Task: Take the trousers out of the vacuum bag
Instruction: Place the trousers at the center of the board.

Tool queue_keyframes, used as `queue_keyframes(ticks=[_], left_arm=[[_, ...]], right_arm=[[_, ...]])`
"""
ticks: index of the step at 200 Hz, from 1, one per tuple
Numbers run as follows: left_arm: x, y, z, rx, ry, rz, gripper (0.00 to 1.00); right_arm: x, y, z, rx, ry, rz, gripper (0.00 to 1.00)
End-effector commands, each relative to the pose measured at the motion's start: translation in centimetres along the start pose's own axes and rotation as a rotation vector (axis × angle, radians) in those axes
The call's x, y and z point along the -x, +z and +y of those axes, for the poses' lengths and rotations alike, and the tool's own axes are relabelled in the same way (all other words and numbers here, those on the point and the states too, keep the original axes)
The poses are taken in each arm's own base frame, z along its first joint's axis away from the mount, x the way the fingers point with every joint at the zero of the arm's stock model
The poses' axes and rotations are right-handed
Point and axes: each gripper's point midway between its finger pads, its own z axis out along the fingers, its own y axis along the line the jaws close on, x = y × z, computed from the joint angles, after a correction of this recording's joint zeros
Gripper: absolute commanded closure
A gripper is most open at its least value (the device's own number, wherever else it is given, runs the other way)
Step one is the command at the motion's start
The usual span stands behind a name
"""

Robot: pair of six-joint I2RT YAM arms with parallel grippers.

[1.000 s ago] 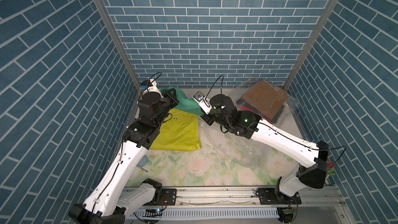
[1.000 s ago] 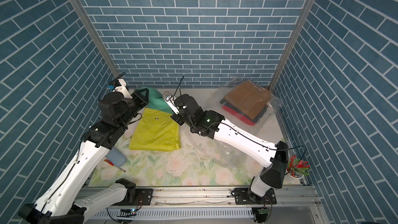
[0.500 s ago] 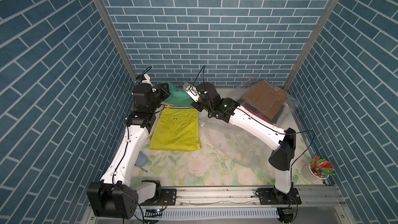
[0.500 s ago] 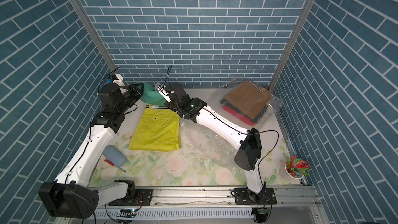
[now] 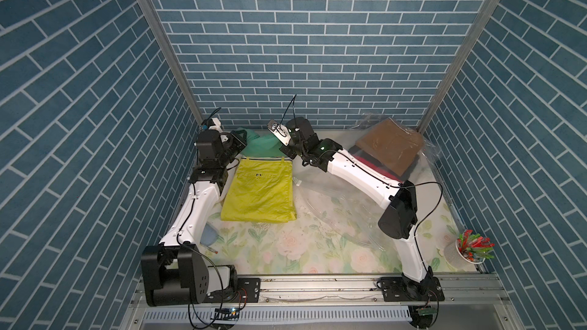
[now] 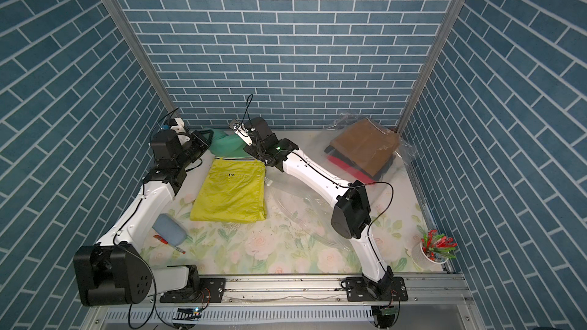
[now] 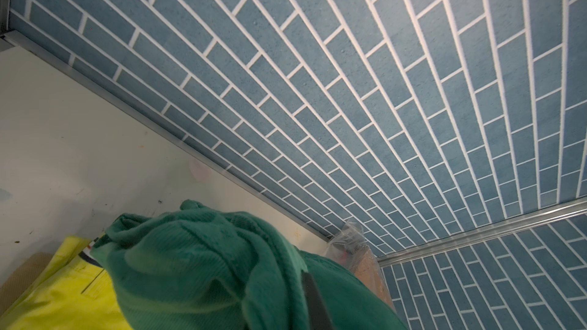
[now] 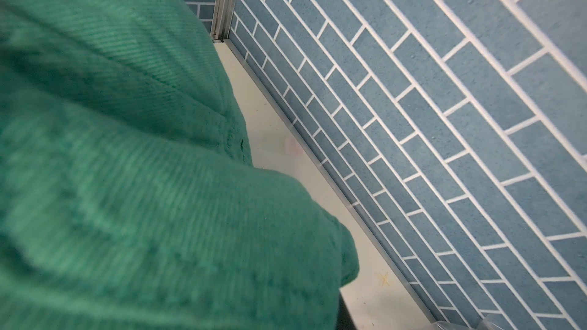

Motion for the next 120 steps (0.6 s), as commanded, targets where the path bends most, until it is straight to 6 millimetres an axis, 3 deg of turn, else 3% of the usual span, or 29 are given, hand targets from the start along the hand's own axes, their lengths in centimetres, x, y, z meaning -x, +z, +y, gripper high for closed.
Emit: queue_keyframes(ticks=[1,36,120], left_arm=[[2.1,-0.8,-0.4,-0.039,0.041,-0.086,1.0],[1.1,-1.4,1.6,-0.016,0.036,-0.079,1.0],[-3.2,-4.3,6.3,0.081,0.006,-0.035,1.0]], right_arm=[[2.6,-1.2,-2.4,-0.062,0.063,-0.111,1.0],[1.2,-1.8,-1.2,-0.037,0.105,-0.116,1.0],[-2.7,-4.2,5.1,0.036,0.124,-0.08,1.0]])
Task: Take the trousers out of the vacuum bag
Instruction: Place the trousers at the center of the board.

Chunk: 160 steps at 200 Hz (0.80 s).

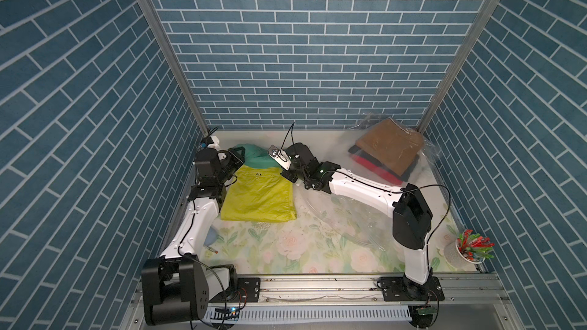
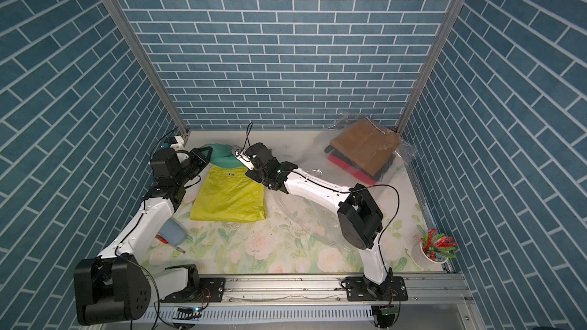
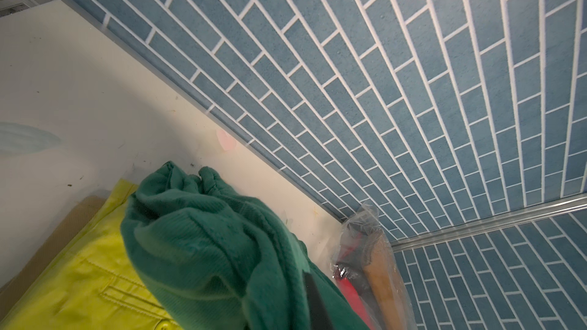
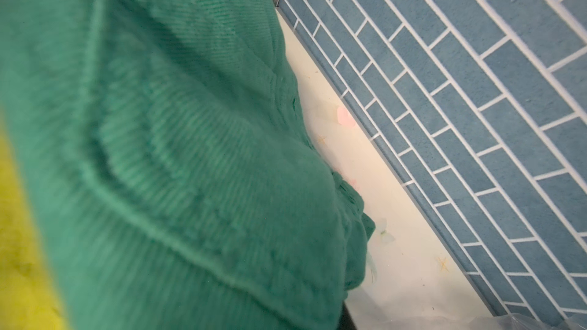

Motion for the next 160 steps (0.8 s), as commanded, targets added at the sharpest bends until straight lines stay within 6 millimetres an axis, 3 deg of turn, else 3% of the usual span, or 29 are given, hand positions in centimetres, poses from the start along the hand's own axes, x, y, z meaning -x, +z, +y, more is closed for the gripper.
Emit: queue_keyframes(ticks=[1,54,95,108,160], left_arm=[[0.7,-1.3,1.6,0.045,0.024,-0.068,1.0],[-3.2,-3.0,5.0,0.111,-0.005,-0.019,1.0],[-4.8,-4.2,6.7,0.164,-0.01,-0.002,1.0],[-4.6,-4.7,6.5,0.168,-0.005,-0.015,1.0],[-7.0,-6.4,9.0,0.248,-0.013,0.017,0.98]], right_arm=[[3.2,-3.3,-2.2,-0.071,0.11,-0.115,1.0],[1.4,-3.9,1.8,0.008,0.115,-0.089,0.95],[0.6,-4.4,4.5,0.053,0.109,-0.077,0.94],[0.3,-4.5,5.0,0.054,0.104,-0.071,0.94],[-1.9,-3.9,6.2,0.062,0.094,-0.021,0.85]])
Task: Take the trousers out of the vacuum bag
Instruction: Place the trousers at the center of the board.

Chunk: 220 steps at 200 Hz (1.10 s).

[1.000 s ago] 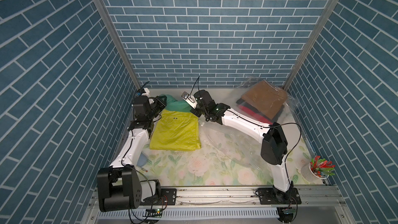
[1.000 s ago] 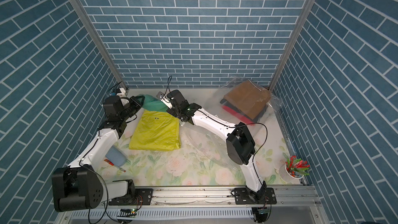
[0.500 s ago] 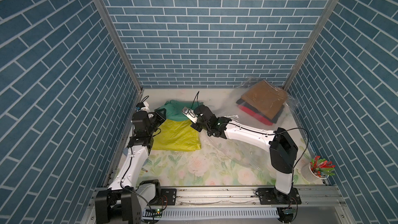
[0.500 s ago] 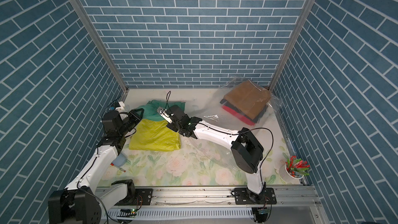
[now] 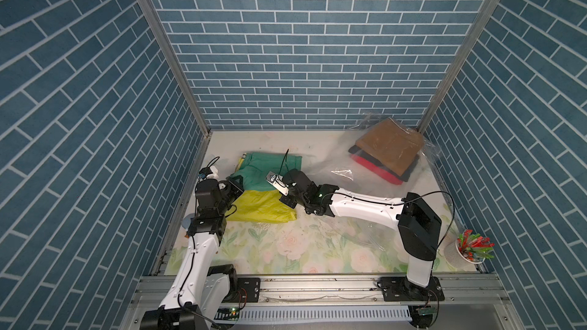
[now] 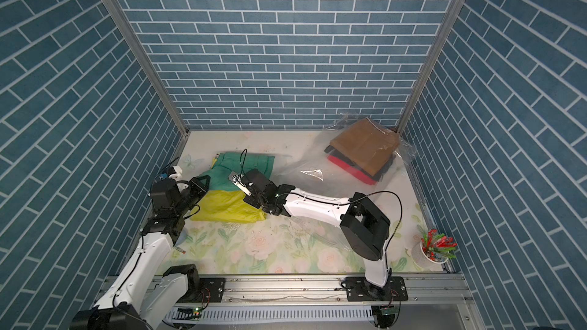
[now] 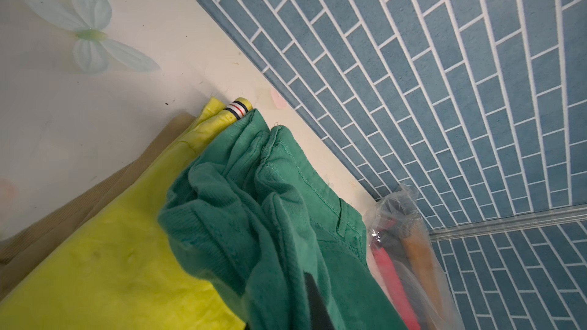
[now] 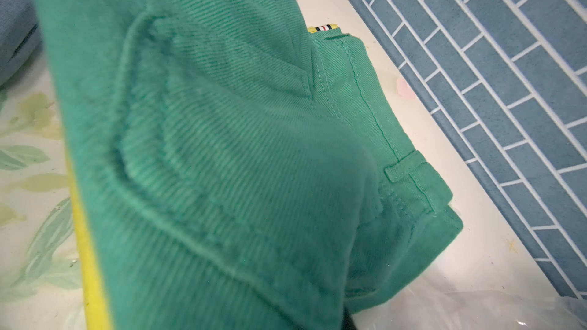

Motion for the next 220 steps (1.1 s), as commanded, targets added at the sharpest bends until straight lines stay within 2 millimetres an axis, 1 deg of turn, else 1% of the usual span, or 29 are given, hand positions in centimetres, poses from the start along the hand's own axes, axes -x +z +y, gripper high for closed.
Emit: queue_keyframes(ticks=[1,21,39,54,65,74,88,112,130,139,159,165,168,182,197,220], left_arm=[[-0.7,-0.3,3.1,0.11,0.005,-0.008,0.98],[-1.6,-0.2,4.0,0.126,-0.011,0.011,0.94],[-2.1,-0.1,4.5,0.139,-0.024,0.023,0.91],[-2.4,-0.1,4.9,0.151,-0.028,0.034,0.86],[-2.6,-0.2,4.9,0.154,-0.03,0.041,0.8],[-2.7,-0.3,5.0,0.16,-0.034,0.045,0.72],[-2.9,-0.6,5.0,0.168,-0.034,0.057,0.52],[-2.9,-1.5,4.7,0.179,-0.025,0.071,0.27],[-2.5,-2.2,4.1,0.176,-0.01,0.061,0.13],[-2.1,-2.6,3.7,0.168,0.001,0.053,0.09],[-1.2,-3.2,2.3,0.141,0.022,0.039,0.07],[-1.3,-3.3,2.2,0.141,0.028,0.043,0.07],[-0.6,-3.6,1.4,0.127,0.035,0.029,0.07],[0.3,-4.1,0.1,0.101,0.057,0.017,0.07],[1.4,-4.6,-1.4,0.069,0.076,-0.004,0.06],[1.9,-4.6,-4.8,-0.086,0.08,0.002,0.07]], right_arm=[[1.7,-1.9,-1.4,-0.038,0.075,-0.063,0.85],[0.9,-1.9,-0.6,-0.003,0.072,-0.041,0.79],[0.4,-2.3,0.4,0.052,0.059,-0.028,0.7],[-0.3,-2.8,1.3,0.093,0.029,-0.004,0.6],[-1.0,-3.0,1.7,0.108,0.016,0.019,0.53],[-1.7,-3.3,1.8,0.112,0.01,0.037,0.5],[-2.7,-3.9,1.6,0.102,0.01,0.053,0.48],[-3.9,-5.4,1.3,0.093,0.037,0.057,0.48],[-4.1,-7.0,1.2,0.1,0.081,0.038,0.47],[-4.0,-7.8,1.0,0.104,0.109,0.025,0.46],[-3.7,-9.5,0.8,0.118,0.185,-0.015,0.44],[-3.6,-10.0,0.7,0.122,0.209,-0.028,0.44],[-3.6,-10.2,0.7,0.124,0.222,-0.033,0.44],[-3.7,-11.0,0.2,0.12,0.282,-0.053,0.43],[-3.9,-11.7,-0.6,0.099,0.36,-0.075,0.43],[-4.5,-12.8,-2.2,0.041,0.466,-0.101,0.43]])
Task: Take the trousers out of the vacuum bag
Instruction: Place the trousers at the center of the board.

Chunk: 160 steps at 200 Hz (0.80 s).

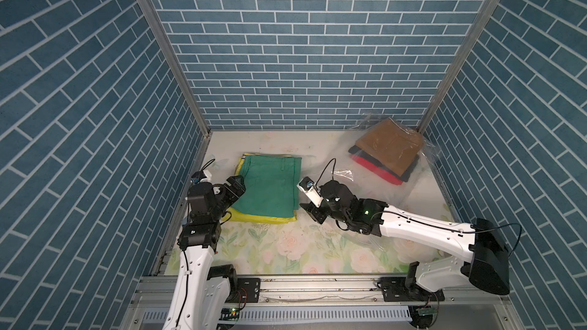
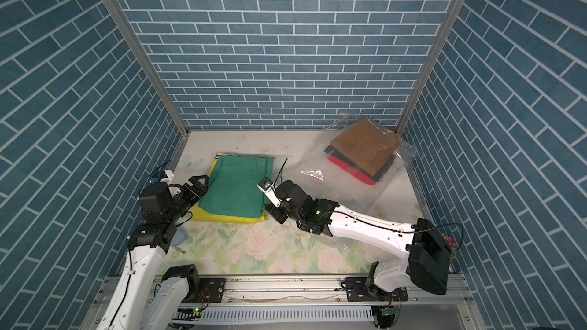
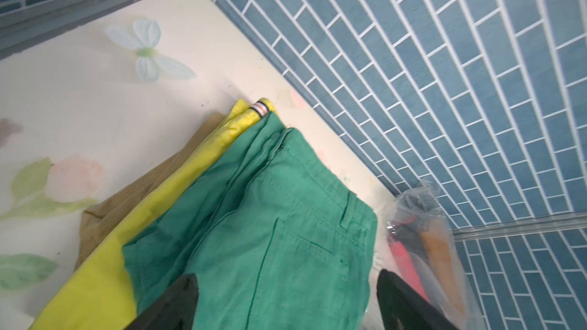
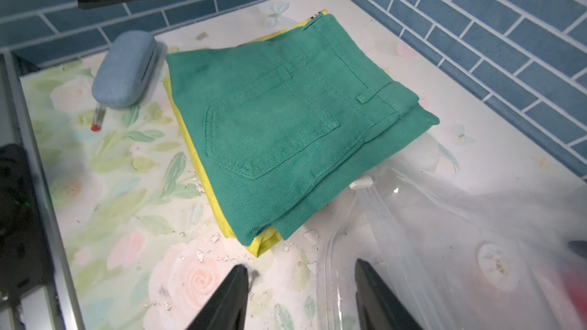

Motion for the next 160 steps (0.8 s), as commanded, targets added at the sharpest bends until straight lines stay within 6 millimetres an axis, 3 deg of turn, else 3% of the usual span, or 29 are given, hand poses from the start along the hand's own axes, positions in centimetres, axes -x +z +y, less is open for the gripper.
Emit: queue_keyframes(ticks=[1,20,76,118,134,160], left_arm=[[0.6,-0.5,-3.1,-0.137,0.023,0.01,0.07],[0.2,0.0,-4.8,-0.251,0.009,0.034,0.07],[-2.3,3.8,-4.4,-0.202,0.058,0.102,0.06],[-1.3,6.6,-0.2,0.134,0.191,0.108,0.07],[-0.6,7.2,1.3,0.253,0.251,0.124,0.15],[-0.9,8.4,2.6,0.334,0.328,0.197,0.19]], right_arm=[[0.2,-1.3,-1.5,-0.052,0.173,-0.052,0.43],[0.2,-2.7,-2.3,-0.079,0.214,-0.088,0.43],[-0.7,-5.3,-3.7,-0.14,0.243,-0.105,0.43],[-2.1,-7.3,-5.0,-0.191,0.273,-0.114,0.43],[-3.0,-7.9,-5.4,-0.212,0.278,-0.105,0.43],[-3.9,-8.7,-6.0,-0.235,0.282,-0.099,0.42]])
